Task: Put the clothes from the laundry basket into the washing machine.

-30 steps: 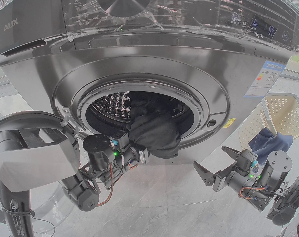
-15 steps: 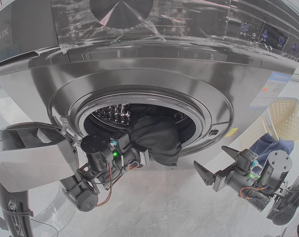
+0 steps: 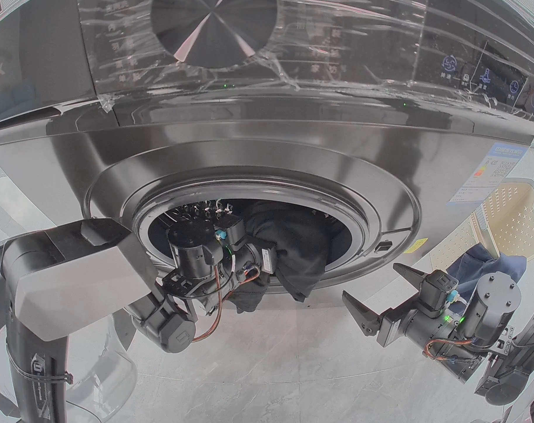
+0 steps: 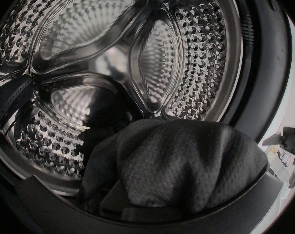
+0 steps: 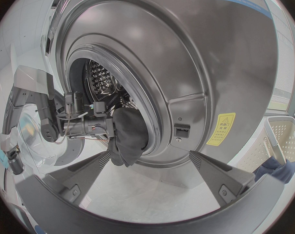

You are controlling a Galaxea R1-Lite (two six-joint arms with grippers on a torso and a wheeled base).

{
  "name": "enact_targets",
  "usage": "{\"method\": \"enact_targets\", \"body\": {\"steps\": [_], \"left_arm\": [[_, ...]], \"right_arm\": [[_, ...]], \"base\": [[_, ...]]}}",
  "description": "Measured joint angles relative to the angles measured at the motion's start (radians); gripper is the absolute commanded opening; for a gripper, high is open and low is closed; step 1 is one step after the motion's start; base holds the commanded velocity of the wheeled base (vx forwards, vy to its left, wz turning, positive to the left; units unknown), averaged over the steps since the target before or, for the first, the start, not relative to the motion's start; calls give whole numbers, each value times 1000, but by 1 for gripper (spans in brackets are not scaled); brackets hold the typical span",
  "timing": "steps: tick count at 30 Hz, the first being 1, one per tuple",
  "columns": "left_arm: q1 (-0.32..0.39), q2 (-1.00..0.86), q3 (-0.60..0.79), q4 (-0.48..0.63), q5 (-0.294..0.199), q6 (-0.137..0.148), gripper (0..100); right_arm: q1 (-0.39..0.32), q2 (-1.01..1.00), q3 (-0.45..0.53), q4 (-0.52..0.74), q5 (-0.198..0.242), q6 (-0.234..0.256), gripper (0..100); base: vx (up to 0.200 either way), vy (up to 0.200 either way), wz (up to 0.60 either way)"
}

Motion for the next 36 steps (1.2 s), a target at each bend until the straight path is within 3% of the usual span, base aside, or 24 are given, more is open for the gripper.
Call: {"method": "enact_targets", "body": {"steps": [13, 26, 35, 36], "left_arm": [[38, 131, -299, 36, 50, -3, 0], [72, 208, -625, 183, 129, -4, 0], [76, 225, -680, 199, 148, -6, 0], [75, 225, -679, 199, 148, -6, 100]], "right_arm": [[3, 1, 0, 0, -1, 0, 100], [2, 1, 0, 0, -2, 0, 100], [1, 1, 0, 0, -2, 0, 100], [1, 1, 0, 0, -2, 0, 100]], "base": [[0, 0, 0], [0, 0, 0], [0, 0, 0], [0, 0, 0]]}}
